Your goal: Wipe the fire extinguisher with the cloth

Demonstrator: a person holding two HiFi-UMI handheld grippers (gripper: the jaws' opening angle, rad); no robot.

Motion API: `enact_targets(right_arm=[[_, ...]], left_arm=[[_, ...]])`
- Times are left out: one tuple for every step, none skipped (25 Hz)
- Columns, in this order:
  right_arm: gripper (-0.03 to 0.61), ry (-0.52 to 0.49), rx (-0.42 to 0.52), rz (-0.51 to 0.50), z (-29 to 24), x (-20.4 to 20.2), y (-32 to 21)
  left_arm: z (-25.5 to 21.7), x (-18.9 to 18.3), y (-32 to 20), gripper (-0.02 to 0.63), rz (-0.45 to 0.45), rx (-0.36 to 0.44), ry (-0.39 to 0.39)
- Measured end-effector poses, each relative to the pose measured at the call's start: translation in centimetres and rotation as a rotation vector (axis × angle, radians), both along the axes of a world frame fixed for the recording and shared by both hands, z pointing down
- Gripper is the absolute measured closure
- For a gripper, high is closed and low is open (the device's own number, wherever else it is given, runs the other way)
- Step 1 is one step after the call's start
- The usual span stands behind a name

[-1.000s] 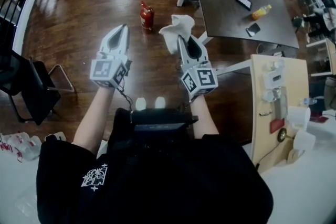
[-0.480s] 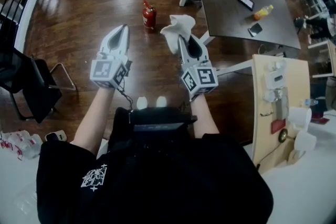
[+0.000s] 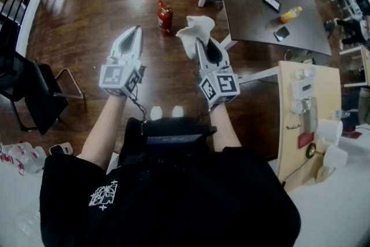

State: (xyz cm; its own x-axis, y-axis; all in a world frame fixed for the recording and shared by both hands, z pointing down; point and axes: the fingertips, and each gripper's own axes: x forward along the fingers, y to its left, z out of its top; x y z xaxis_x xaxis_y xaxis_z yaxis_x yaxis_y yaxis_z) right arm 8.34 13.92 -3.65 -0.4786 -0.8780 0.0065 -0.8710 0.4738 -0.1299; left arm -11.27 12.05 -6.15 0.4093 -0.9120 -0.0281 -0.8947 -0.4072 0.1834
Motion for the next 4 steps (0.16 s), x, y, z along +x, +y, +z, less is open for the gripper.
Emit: enact_targets(right_arm=[[0.468,-0.001,-0.001,0.0,0.03,-0.03,0.05],[0.468,-0.002,-0.003,0.0,0.07,-0.06,0.11],[0.468,-0.004,-0.004,0.0,0.1,-0.11,0.17],[0.468,-0.005,-0.005,0.0,0.14,-0.15,0.24]], left_arm=[[-0.13,-0.01,0.04,0.611,0.001,0.005,0.001],[-0.26,-0.02,0.1,0.611,0.001,0.009,0.002],[-0.37,-0.03,0.15,0.611,0.002,0.012,0.003],[-0.49,-0.04,0.21,0.611,0.003,0.016,0.004]])
